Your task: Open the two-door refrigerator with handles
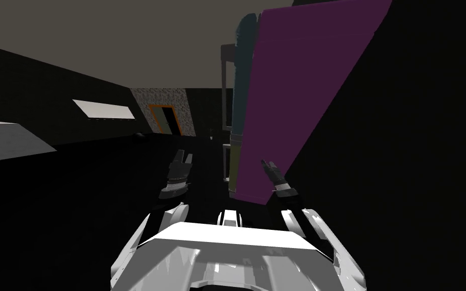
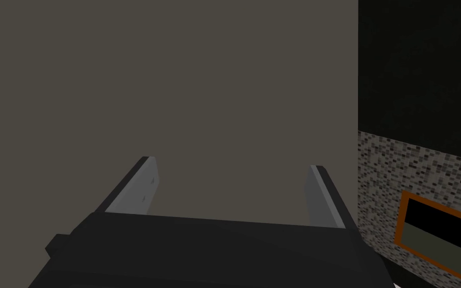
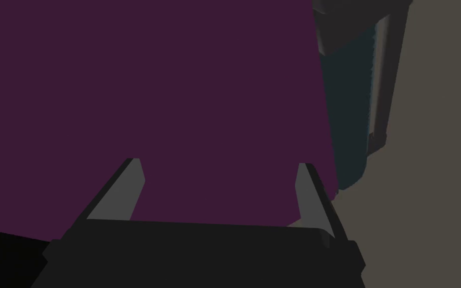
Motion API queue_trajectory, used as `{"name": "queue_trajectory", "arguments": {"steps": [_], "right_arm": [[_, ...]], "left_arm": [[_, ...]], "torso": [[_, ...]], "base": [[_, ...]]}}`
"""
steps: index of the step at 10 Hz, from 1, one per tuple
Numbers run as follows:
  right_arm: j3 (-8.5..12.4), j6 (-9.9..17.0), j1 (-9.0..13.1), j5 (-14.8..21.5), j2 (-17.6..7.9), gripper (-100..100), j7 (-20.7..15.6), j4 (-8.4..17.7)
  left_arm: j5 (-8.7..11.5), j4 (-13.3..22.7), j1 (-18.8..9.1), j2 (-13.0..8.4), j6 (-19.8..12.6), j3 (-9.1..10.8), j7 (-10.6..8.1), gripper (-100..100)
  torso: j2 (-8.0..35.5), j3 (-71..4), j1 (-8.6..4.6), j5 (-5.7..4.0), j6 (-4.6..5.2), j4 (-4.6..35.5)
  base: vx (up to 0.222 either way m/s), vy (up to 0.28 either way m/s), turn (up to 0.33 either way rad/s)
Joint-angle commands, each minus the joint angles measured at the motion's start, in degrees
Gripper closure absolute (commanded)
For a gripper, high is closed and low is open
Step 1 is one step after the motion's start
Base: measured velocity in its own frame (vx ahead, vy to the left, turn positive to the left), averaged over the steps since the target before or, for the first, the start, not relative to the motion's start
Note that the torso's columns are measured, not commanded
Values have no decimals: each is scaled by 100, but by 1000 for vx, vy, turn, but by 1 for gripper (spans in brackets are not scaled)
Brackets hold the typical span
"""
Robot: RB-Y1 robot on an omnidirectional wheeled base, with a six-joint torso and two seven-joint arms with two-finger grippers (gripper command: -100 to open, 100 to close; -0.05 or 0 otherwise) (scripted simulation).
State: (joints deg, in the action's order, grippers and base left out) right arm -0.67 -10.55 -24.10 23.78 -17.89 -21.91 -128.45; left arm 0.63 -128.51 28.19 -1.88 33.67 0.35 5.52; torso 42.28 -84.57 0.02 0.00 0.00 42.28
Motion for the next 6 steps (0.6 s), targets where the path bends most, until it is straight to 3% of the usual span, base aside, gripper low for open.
{"name": "queue_trajectory", "arguments": {"steps": [1,2,3,6], "right_arm": [[-18,379,11,294,-176,-100,-447,25],[-18,379,11,294,-176,-100,-602,25],[-31,620,40,485,-296,-100,-766,57],[-44,874,70,671,-414,-100,-1271,89]], "left_arm": [[0,0,0,0,0,0,0,0],[0,0,0,0,0,0,0,0],[0,0,-1,0,0,0,0,0],[0,0,0,0,0,0,0,0]], "torso": [[8,4,1,1,0,2],[5,3,10,3,0,2],[6,3,-8,0,0,1],[-2,-2,-5,-2,0,-1]], "base": [[89,154,-1],[79,111,-9],[109,126,4],[95,99,0]]}}
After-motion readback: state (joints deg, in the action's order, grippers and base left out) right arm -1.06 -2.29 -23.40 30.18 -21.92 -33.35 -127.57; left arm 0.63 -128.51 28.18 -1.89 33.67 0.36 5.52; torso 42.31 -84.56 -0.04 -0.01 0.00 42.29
